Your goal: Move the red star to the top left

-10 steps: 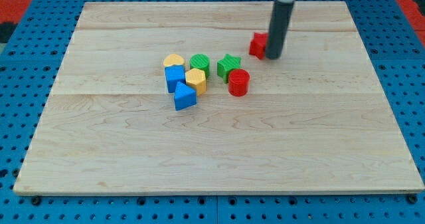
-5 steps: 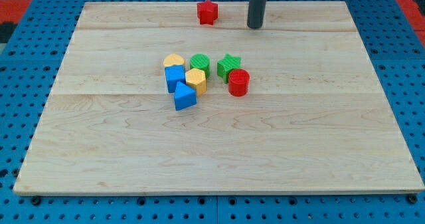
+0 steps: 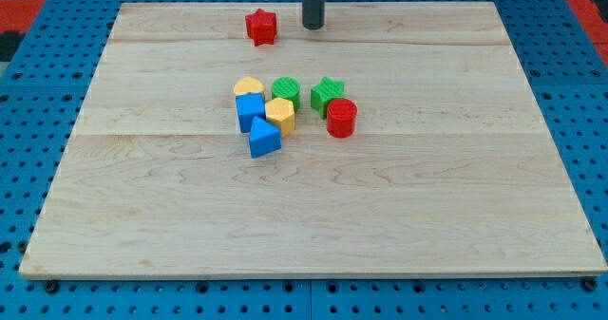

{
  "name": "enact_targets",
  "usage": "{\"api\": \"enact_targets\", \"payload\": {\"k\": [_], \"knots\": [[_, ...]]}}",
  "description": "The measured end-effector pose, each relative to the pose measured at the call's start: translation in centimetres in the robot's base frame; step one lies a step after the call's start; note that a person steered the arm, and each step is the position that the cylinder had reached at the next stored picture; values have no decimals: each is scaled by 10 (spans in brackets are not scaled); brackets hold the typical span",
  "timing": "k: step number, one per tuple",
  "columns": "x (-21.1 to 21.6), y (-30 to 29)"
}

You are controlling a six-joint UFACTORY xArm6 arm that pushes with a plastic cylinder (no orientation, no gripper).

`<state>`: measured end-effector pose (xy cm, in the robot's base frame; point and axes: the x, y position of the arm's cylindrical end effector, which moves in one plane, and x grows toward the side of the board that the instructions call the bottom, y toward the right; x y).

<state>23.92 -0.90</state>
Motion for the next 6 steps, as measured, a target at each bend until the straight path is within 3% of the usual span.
{"api": "enact_targets", "payload": {"k": [1,2,3,4,6], "knots": [[0,-78],[10,-53],[23,-67],[7,-120],[7,-81]]}}
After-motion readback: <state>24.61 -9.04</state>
